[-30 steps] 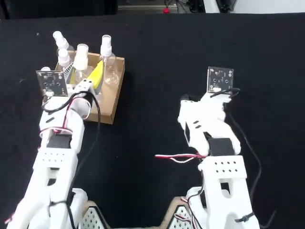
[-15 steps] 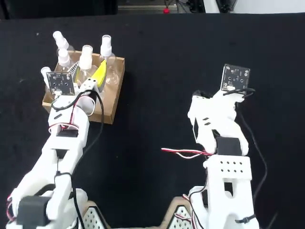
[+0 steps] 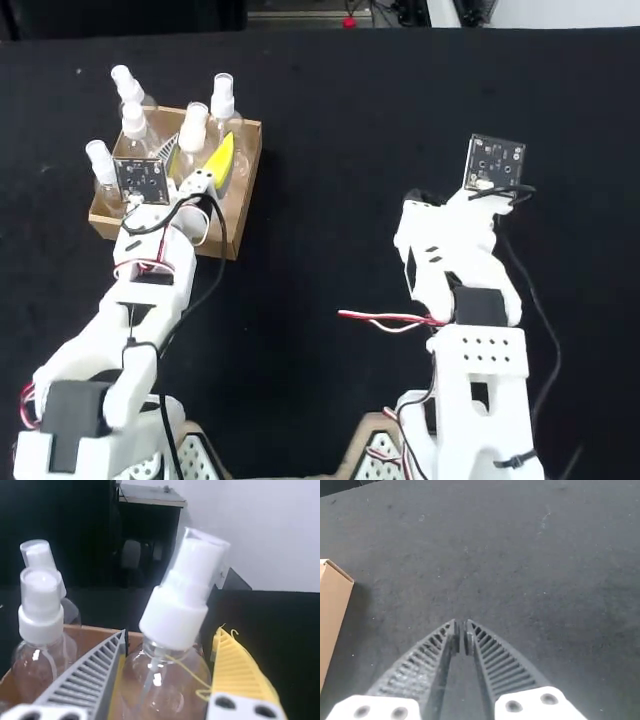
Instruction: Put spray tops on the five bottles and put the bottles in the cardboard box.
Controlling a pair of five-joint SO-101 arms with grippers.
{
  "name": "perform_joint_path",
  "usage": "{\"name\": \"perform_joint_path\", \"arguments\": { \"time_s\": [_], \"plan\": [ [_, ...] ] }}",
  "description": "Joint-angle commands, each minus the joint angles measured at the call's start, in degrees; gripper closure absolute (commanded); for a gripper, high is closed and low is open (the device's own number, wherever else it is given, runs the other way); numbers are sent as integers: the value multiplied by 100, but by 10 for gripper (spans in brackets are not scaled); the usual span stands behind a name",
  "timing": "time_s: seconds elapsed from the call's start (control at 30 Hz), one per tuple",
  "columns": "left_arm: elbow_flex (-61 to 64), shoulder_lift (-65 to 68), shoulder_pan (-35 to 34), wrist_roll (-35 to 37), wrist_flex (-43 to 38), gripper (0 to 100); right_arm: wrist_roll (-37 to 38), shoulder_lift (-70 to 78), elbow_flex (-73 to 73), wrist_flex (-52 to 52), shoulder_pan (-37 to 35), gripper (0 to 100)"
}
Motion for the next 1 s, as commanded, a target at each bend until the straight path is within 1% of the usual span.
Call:
{"name": "perform_joint_path", "arguments": {
  "time_s": [0.0,0.13,0.2,0.3,0.97],
  "plan": [
    [-154,88,22,26,-229,745,-53,-75,-356,-158,53,972],
    [-101,378,31,18,-985,745,-53,-75,-356,-158,53,972],
    [-101,589,31,18,-1116,745,-53,-75,-356,-158,53,972],
    [-110,835,31,18,-1143,745,-53,-75,-365,-158,53,972],
    [-242,1433,57,62,-1143,745,-53,-75,-365,-158,53,972]
  ]
}}
